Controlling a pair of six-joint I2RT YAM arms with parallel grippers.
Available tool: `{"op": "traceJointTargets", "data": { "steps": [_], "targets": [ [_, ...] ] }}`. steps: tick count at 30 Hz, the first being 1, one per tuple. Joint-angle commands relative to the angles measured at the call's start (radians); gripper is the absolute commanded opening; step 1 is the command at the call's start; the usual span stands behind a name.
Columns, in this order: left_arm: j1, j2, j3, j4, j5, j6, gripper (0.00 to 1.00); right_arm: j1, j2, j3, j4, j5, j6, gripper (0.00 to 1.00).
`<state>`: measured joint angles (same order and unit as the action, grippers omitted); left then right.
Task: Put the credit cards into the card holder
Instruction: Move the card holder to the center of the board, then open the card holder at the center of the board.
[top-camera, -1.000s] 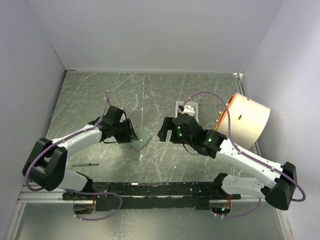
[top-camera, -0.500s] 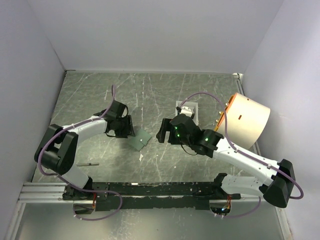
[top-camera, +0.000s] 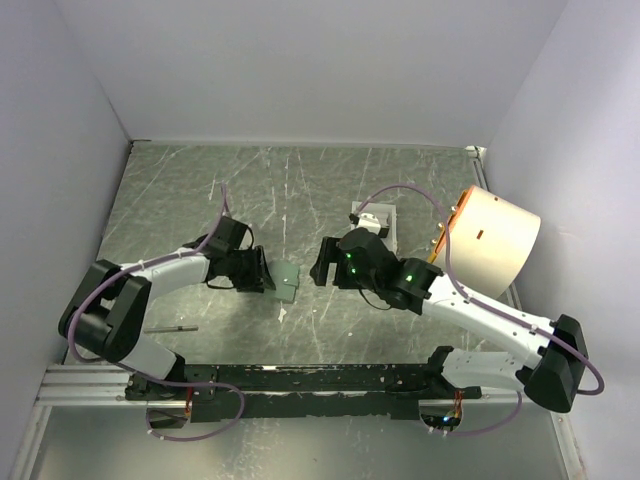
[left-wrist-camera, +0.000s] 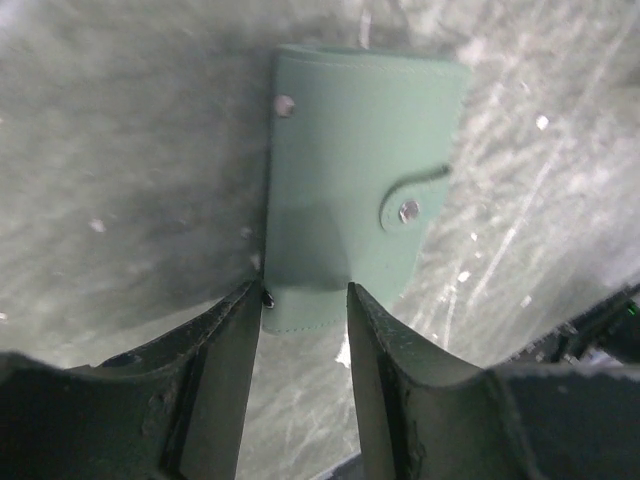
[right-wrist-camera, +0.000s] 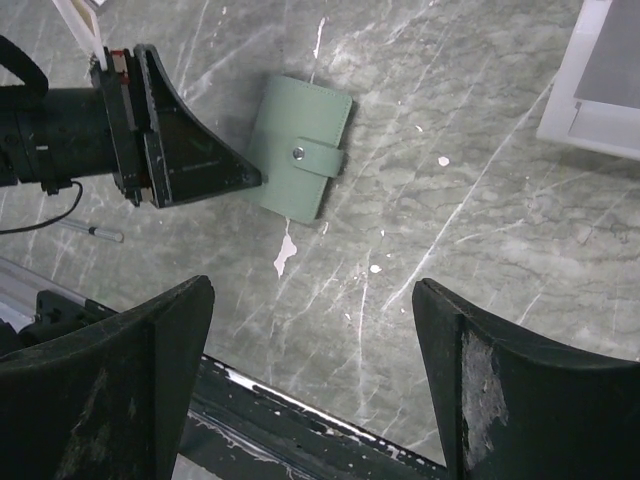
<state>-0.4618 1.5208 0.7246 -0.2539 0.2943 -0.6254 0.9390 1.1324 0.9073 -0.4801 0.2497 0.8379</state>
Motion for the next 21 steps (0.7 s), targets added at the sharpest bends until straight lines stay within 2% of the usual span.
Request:
{"op": "traceJointTargets", "data": {
  "steps": [1, 4, 10, 21],
  "targets": [
    [-0.023, -0.056, -0.036, 0.100, 0.132, -0.066, 0.49, 0.012, 0.008, 0.005, 0.035, -0.013, 0.003, 0.81],
    [-0.026, -0.088, -0.052, 0.117, 0.126, -0.094, 0.48, 0.017, 0.020, 0.001, 0.047, -0.017, 0.007, 0.79],
    [-0.026, -0.097, -0.037, 0.047, -0.091, -0.088, 0.53, 0.027, 0.080, 0.040, 0.043, -0.020, -0.004, 0.77],
    [-0.027, 0.005, -0.062, 0.155, -0.034, -0.108, 0.52, 0.034, 0.117, 0.052, 0.059, 0.000, -0.035, 0.77]
  ]
}}
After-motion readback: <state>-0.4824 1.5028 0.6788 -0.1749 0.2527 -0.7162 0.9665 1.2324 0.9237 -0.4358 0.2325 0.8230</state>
